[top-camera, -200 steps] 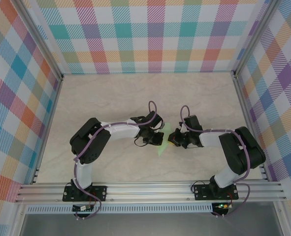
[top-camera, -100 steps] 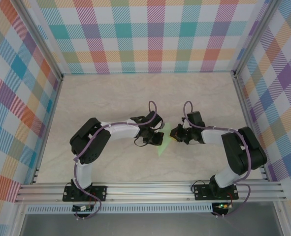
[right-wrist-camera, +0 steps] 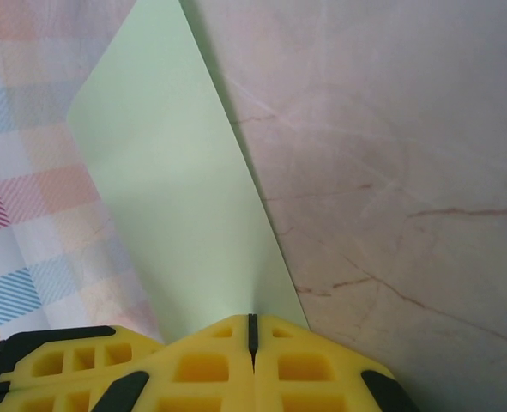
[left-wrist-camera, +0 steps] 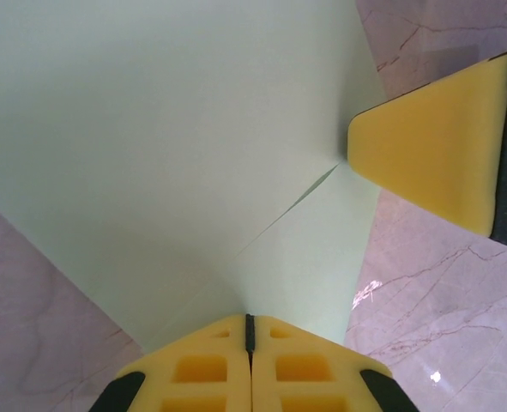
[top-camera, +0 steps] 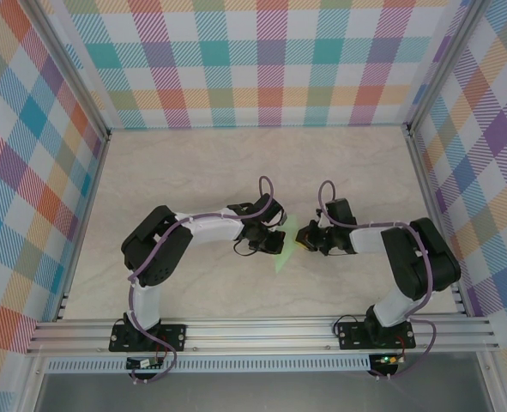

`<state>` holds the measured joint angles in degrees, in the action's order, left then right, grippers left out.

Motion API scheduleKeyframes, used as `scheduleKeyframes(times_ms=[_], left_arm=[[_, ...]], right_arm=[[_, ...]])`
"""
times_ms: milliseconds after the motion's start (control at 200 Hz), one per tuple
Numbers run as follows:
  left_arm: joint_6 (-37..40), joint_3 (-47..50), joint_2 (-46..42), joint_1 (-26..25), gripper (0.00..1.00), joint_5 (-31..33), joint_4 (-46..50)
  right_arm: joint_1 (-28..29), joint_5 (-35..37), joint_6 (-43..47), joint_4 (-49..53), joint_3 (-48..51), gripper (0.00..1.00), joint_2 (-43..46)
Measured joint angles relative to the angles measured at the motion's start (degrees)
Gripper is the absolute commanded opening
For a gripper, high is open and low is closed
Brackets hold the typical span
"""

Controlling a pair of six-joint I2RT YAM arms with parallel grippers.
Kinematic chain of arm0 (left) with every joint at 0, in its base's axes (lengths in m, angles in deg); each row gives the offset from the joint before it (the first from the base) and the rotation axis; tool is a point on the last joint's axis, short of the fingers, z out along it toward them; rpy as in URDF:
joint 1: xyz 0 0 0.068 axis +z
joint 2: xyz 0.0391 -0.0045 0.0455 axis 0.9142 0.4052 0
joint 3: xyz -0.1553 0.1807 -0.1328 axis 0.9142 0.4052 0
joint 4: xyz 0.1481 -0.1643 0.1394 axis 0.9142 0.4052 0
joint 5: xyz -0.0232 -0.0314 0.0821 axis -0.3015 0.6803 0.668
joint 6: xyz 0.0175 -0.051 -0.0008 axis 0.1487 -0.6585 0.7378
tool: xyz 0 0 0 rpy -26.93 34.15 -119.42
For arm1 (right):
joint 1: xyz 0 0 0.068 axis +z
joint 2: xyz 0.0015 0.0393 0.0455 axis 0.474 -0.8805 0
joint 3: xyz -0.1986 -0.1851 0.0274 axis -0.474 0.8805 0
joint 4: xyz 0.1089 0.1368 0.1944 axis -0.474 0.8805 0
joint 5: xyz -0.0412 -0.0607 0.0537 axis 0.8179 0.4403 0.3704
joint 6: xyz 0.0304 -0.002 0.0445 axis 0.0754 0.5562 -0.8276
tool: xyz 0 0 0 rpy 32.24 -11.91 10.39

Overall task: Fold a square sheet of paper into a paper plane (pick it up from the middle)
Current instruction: Third fold the triangle at the center of the table.

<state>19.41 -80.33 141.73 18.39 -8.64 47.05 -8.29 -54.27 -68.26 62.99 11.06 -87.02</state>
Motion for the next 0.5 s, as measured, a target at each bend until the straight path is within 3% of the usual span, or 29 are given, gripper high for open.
scheduleKeyframes(times_ms=[215,415,500], left_arm=[[-0.6,0.4,-6.2,0.4,0.19,3.7,3.5],[-3.5,3.9,-16.8,0.7,0.17,4.7,3.5],[-5.0,5.6,-18.9,0.5,0.13,4.2,3.1]], right_arm=[[6.2,3.8,-9.7,-3.1,3.0,0.0,2.4],[14.5,11.9,-19.7,1.4,4.2,0.0,7.5],[16.0,13.6,-21.4,4.5,4.2,0.09,9.9]])
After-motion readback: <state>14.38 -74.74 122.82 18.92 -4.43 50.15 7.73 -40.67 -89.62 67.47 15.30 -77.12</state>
